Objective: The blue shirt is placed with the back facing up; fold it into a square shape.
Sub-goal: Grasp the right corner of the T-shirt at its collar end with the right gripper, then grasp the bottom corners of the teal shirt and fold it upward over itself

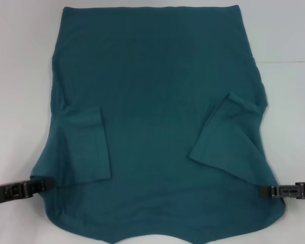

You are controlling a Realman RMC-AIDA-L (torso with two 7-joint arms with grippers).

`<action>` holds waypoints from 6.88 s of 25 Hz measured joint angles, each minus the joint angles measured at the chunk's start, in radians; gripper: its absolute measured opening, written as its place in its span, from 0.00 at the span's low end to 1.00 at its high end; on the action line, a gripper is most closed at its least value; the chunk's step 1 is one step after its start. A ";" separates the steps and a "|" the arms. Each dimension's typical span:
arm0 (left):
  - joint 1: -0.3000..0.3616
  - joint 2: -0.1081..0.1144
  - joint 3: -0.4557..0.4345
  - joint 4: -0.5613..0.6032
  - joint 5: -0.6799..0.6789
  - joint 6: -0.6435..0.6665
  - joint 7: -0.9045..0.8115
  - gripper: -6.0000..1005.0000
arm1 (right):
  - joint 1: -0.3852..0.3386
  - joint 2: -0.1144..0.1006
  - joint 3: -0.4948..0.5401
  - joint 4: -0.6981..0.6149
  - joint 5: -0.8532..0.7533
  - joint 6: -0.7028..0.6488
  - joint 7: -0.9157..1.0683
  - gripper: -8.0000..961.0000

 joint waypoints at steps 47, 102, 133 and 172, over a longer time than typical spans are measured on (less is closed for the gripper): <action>-0.029 0.006 0.000 -0.023 -0.005 -0.008 -0.003 0.02 | -0.032 -0.009 0.044 0.032 -0.001 -0.061 0.031 0.07; 0.098 0.006 -0.079 0.056 0.064 0.282 -0.083 0.02 | -0.191 -0.078 0.180 -0.023 -0.128 -0.308 -0.232 0.04; -0.341 0.108 -0.118 -0.288 -0.229 -0.279 -0.052 0.02 | 0.240 -0.050 0.355 -0.012 -0.106 0.224 -0.132 0.04; -0.449 0.039 -0.060 -0.443 -0.411 -0.720 0.173 0.04 | 0.410 0.006 0.142 0.171 -0.002 0.870 -0.290 0.18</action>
